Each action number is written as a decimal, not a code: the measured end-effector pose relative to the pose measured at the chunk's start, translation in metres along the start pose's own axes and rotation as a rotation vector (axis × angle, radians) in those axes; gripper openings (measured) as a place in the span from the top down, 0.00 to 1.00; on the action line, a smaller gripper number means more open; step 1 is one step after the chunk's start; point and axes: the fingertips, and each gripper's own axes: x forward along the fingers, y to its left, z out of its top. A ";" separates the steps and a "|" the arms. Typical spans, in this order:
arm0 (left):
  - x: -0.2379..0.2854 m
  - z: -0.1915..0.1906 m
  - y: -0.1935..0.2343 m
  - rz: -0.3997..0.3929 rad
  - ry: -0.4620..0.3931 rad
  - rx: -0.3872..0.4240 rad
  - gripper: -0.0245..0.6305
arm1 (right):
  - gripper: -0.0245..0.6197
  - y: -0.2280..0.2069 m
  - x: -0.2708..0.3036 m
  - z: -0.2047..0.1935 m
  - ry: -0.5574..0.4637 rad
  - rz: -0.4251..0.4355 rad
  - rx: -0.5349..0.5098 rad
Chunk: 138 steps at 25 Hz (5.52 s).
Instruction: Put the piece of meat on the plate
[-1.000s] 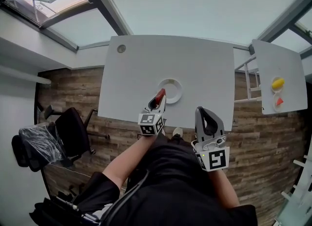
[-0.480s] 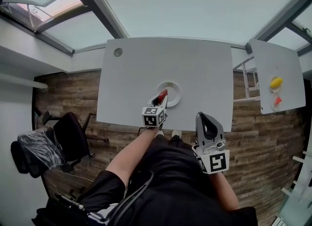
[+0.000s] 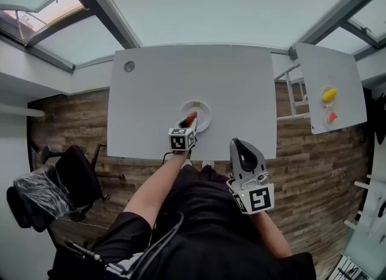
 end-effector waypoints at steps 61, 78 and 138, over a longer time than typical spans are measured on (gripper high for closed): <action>0.021 -0.013 0.002 -0.022 0.147 0.268 0.46 | 0.96 0.027 -0.014 0.000 0.002 -0.107 -0.029; -0.026 0.011 -0.014 -0.068 0.002 0.277 0.36 | 0.96 0.058 -0.004 -0.002 0.003 -0.035 -0.014; -0.316 0.155 -0.152 -0.023 -0.746 0.306 0.96 | 0.96 0.080 -0.004 0.015 -0.045 0.090 -0.077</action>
